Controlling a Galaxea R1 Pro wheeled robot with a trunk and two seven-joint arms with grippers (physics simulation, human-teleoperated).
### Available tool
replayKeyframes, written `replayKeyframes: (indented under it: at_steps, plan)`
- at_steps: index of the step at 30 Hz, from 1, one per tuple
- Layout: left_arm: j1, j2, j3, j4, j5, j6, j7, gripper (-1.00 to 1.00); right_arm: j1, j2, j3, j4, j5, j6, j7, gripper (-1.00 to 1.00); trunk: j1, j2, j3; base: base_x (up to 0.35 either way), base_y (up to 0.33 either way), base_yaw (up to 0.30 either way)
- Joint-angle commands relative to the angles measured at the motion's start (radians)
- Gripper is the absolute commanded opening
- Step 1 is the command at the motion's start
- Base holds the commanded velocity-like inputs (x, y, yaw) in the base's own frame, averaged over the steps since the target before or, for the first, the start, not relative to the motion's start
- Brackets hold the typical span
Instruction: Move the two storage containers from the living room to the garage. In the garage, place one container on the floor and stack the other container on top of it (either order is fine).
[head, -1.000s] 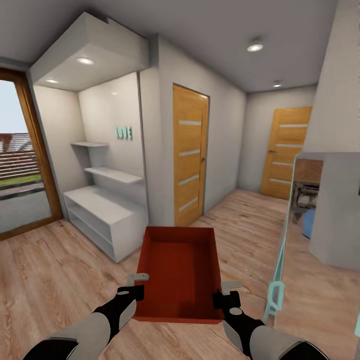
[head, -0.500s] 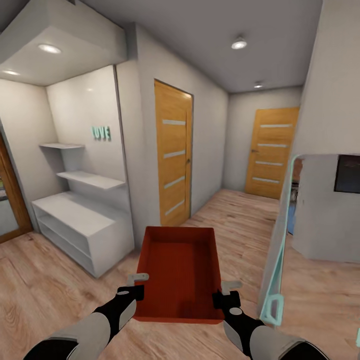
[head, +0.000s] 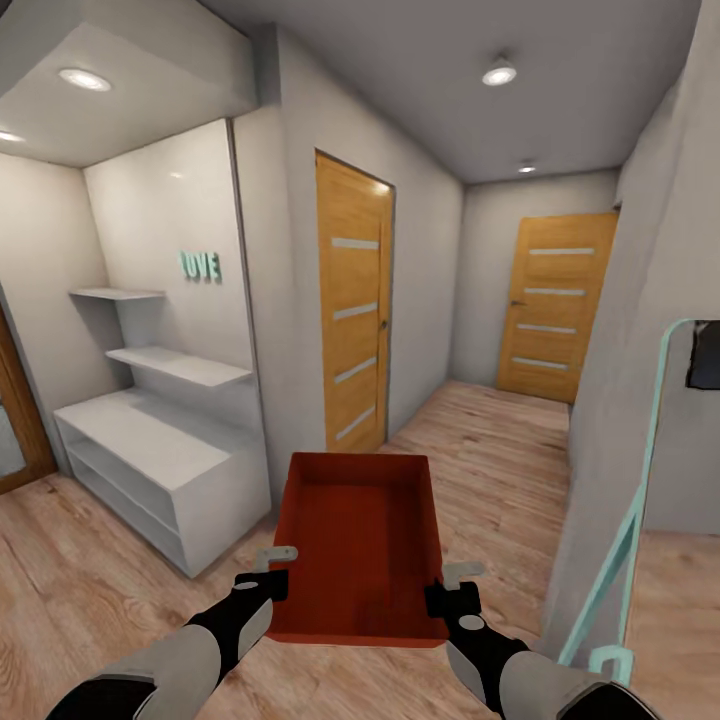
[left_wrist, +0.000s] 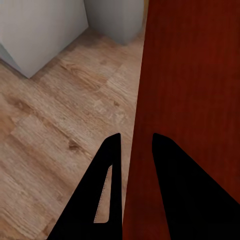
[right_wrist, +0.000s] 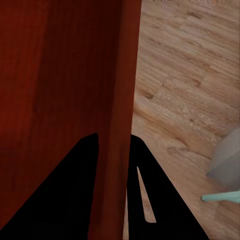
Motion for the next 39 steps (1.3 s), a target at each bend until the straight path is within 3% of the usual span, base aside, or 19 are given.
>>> replayKeyframes:
  at_steps: [1, 9, 39]
  plan:
    - [0.0, 0.003, 0.004, -0.003, -0.009, 0.003, 0.01, -1.0, -0.002, 0.001, -0.076, -0.001, 0.001, -0.001, 0.001, -1.0, 0.001, -0.002, -0.002, 0.322, 0.168, 0.0]
    - [0.0, 0.002, 0.004, -0.003, -0.009, 0.003, 0.01, -1.0, -0.002, 0.0, -0.076, -0.002, 0.001, -0.001, 0.005, -1.0, 0.001, -0.002, -0.002, 0.322, 0.169, -0.068]
    - [0.0, 0.002, 0.004, -0.003, -0.009, 0.003, 0.01, -1.0, -0.002, 0.001, -0.076, -0.001, 0.001, -0.001, 0.004, -1.0, 0.001, -0.002, -0.002, 0.322, 0.169, -0.238]
